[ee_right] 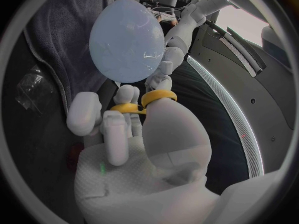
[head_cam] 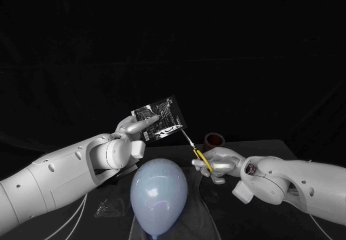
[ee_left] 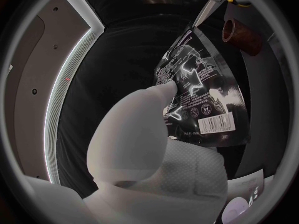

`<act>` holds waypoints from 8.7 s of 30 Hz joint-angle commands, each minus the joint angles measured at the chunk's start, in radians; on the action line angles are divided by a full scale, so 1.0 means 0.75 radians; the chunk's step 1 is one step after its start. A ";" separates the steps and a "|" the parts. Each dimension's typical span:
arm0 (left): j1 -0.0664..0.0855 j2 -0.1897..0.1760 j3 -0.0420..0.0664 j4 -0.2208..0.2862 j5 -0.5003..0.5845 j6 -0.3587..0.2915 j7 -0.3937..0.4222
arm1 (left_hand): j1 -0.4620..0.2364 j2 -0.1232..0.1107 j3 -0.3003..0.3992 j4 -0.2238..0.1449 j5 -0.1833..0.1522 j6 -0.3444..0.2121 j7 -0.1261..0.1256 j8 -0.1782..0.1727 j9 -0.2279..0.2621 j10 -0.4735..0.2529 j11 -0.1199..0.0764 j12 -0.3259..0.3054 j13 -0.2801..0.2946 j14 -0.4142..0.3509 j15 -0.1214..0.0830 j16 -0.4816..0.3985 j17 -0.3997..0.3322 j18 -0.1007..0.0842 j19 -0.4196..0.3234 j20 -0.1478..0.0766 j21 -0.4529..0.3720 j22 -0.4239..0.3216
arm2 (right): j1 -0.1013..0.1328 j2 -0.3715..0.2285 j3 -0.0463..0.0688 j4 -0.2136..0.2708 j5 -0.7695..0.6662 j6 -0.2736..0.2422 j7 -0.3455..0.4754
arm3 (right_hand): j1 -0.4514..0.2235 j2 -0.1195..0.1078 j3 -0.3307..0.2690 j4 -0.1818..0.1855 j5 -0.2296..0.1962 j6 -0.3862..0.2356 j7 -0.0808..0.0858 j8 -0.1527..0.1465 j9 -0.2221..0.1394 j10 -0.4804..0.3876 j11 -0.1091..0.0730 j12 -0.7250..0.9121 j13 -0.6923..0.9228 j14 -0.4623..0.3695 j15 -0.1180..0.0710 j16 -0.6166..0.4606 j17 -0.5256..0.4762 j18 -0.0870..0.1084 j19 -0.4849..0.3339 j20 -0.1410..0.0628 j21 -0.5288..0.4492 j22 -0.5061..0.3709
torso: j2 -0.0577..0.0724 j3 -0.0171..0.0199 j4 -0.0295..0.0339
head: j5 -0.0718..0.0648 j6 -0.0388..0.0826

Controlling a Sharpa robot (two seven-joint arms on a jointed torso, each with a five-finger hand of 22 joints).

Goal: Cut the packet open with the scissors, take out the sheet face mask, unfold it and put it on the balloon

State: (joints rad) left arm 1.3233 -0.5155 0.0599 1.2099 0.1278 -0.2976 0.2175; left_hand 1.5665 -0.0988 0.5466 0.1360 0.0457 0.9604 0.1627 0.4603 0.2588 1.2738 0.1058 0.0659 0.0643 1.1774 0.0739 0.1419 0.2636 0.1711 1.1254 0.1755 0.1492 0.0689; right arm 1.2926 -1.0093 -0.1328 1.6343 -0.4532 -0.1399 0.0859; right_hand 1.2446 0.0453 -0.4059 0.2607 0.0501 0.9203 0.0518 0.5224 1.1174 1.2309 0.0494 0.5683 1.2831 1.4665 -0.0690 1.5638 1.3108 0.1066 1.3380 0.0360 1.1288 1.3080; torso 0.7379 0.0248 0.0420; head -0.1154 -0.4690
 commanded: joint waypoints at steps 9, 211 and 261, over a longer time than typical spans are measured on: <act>0.001 0.004 0.002 -0.002 -0.003 0.018 0.013 | -0.004 0.008 0.005 0.001 0.004 0.000 0.009 0.004 0.107 0.006 0.002 -0.004 0.000 0.002 0.000 -0.005 0.001 0.017 0.006 0.002 -0.009 0.000 | 0.001 0.006 0.002 -0.007 -0.016 -0.011 0.008 | -0.005 0.023 -0.039 0.013 -0.002 -0.003 -0.004 0.010 0.016 0.400 -0.093 1.192 0.311 0.139 -0.011 0.008 0.345 -0.014 0.006 0.000 0.006 0.019 | 0.000 -0.0001 0.0010 | 0.003 0.001; 0.021 -0.054 0.050 0.087 -0.127 0.070 -0.096 | -0.031 0.008 0.035 -0.038 0.004 -0.006 0.012 0.004 0.128 0.001 0.005 -0.004 0.001 -0.001 0.001 -0.013 0.007 0.017 0.003 0.003 -0.010 0.000 | 0.003 0.061 0.052 0.026 -0.043 -0.132 0.039 | -0.133 -0.131 0.241 0.035 -0.002 -0.401 0.180 -0.067 -0.097 -0.297 0.085 -0.349 -0.907 0.025 0.142 -0.148 -0.028 0.008 -0.077 0.141 -0.066 0.011 | -0.001 0.0000 -0.0004 | -0.022 0.013; 0.002 -0.087 0.031 0.127 -0.115 -0.039 -0.078 | -0.040 0.009 0.041 -0.046 0.004 -0.007 0.012 0.004 0.134 0.001 0.005 -0.004 0.001 -0.002 0.002 -0.015 0.009 0.016 0.002 0.003 -0.010 0.000 | 0.004 0.068 0.066 0.017 0.002 -0.193 0.071 | 0.006 0.041 0.046 0.011 -0.002 -0.229 0.089 0.069 -0.139 -0.080 -0.003 -0.160 -0.902 0.065 0.064 -0.121 0.012 -0.016 0.008 0.074 0.053 0.070 | 0.000 -0.0014 -0.0003 | -0.043 0.019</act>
State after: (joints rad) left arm 1.3255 -0.5813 0.0830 1.3055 0.0422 -0.3376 0.1414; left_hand 1.5398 -0.0998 0.5726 0.1041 0.0456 0.9535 0.1631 0.4601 0.2597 1.2683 0.1113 0.0659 0.0642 1.1793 0.0758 0.1342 0.2690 0.1687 1.1254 0.1754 0.1460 0.0689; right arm 1.2932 -0.9573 -0.0857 1.6475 -0.4557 -0.2824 0.1336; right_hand 1.2483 0.0677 -0.3693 0.2699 0.0502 0.7424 0.1212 0.5699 1.0108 1.1089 0.1047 0.4419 0.6032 1.4648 -0.0169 1.4699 1.3070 0.0979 1.3394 0.0917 1.1647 1.3081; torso 0.7378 0.0244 0.0415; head -0.1479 -0.4540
